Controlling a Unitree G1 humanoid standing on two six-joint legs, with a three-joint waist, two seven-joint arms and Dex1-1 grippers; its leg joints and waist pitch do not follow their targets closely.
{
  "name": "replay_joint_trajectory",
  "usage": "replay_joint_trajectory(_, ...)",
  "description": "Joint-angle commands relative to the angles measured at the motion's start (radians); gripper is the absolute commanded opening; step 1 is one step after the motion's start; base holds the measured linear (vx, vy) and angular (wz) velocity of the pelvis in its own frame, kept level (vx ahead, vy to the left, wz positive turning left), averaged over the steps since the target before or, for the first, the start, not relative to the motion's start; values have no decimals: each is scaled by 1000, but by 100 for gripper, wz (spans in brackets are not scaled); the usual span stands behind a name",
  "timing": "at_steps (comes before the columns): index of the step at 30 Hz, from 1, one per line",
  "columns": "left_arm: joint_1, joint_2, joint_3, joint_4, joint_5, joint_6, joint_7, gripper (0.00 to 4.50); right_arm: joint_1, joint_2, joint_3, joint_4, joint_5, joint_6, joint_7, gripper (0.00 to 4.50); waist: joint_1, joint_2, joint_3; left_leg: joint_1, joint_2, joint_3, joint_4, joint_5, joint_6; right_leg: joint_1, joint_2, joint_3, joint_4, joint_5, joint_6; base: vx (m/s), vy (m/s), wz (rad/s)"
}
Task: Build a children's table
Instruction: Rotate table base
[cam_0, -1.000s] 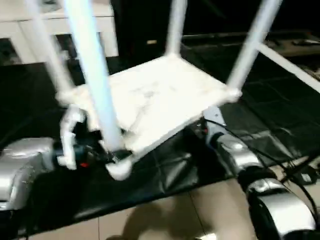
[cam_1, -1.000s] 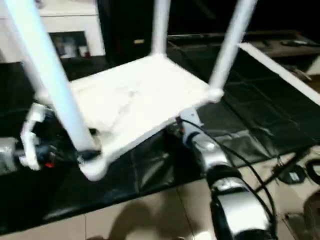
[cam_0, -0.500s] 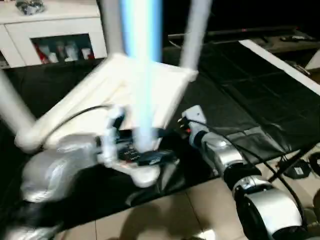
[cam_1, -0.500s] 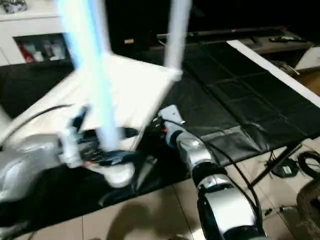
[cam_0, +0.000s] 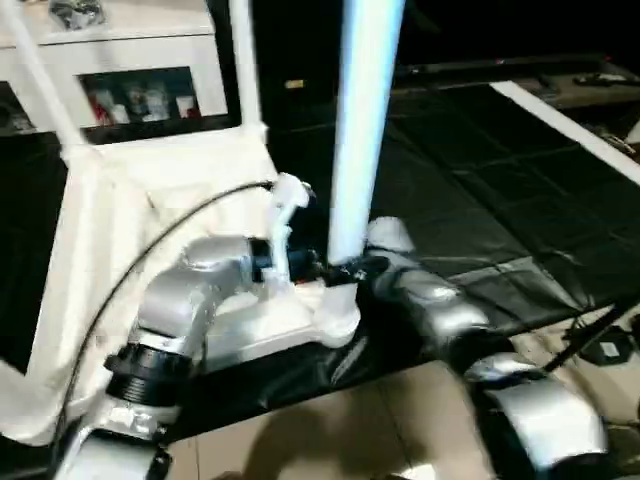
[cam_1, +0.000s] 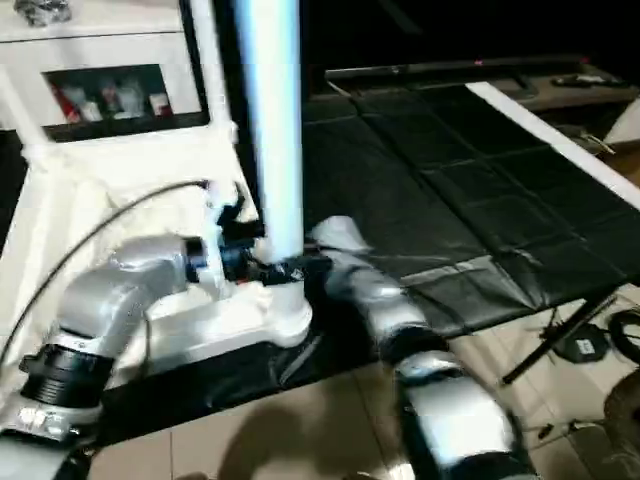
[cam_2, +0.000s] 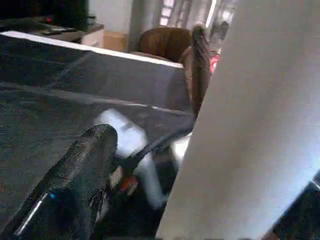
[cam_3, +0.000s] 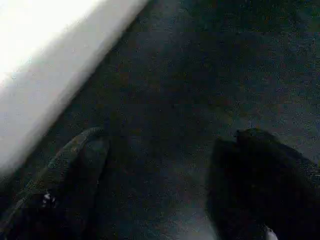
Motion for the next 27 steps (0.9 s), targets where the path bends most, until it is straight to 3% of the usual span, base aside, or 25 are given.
replay_joint_trajectory(1,-13,20,32,20,20,-18,3,440,45,-32,-15,1,7,7,-2,450,6,12,-75,6,-24,20,-63,-232,8,62,-24,29,-66,-125,-235,0,0,0)
replay_joint_trajectory(7,-28,53,55,81,36,-60,28,440,108,-101,-44,-35,24,0,19,450,14,10,-69,10,-26,20,-66,-294,3,56,-25,28,-82,-266,-201,0,0,0)
replay_joint_trajectory(8,-23,70,45,76,45,-59,21,440,117,-111,-52,-53,31,2,33,450,15,18,-69,11,-26,18,-66,-302,0,55,-25,27,-83,-281,-196,0,0,0)
replay_joint_trajectory(10,-2,117,6,47,75,-59,-11,440,137,-132,-63,-98,47,9,73,450,19,13,-70,12,-24,16,-68,-317,2,54,-24,27,-85,-301,-178,0,0,0)
replay_joint_trajectory(13,80,256,-142,-54,167,-34,-112,440,224,-200,-35,-299,73,45,256,450,18,10,-68,6,-20,14,-73,-316,11,55,-24,26,-86,-311,-165,0,0,0)
replay_joint_trajectory(14,81,257,-144,-55,169,-33,-112,440,226,-202,-34,-302,74,46,258,450,21,10,-69,7,-19,14,-71,-309,16,54,-24,27,-85,-303,-161,0,0,0)
replay_joint_trajectory(16,101,294,-195,-67,216,-29,-116,440,276,-247,-7,-419,92,73,354,450,20,9,-71,5,-21,16,-69,-273,22,55,-20,28,-83,-257,-175,0,0,0)
replay_joint_trajectory(19,99,290,-204,-39,250,-18,-67,415,339,-315,26,-566,111,101,466,450,24,6,-71,2,-20,18,-67,-250,31,57,-21,29,-79,-213,-189,0,0,0)
replay_joint_trajectory(20,98,290,-206,-37,253,-18,-65,415,346,-322,28,-583,116,104,480,450,23,1,-71,-1,-22,17,-67,-244,32,60,-23,28,-79,-224,-186,0,0,0)
replay_joint_trajectory(24,95,296,-237,-20,284,-6,-47,380,411,-395,68,-752,176,153,602,450,27,4,-69,3,-22,17,-66,-259,37,57,-24,29,-87,-277,-170,0,0,0)
replay_joint_trajectory(26,94,293,-237,-18,286,3,-35,369,425,-407,71,-795,190,173,628,450,24,1,-67,0,-23,16,-68,-270,37,57,-23,28,-90,-301,-160,0,0,0)
replay_joint_trajectory(27,94,285,-231,-21,285,27,-16,367,447,-421,68,-870,215,216,661,450,24,3,-67,0,-23,16,-68,-273,36,56,-23,28,-90,-311,-158,0,0,0)
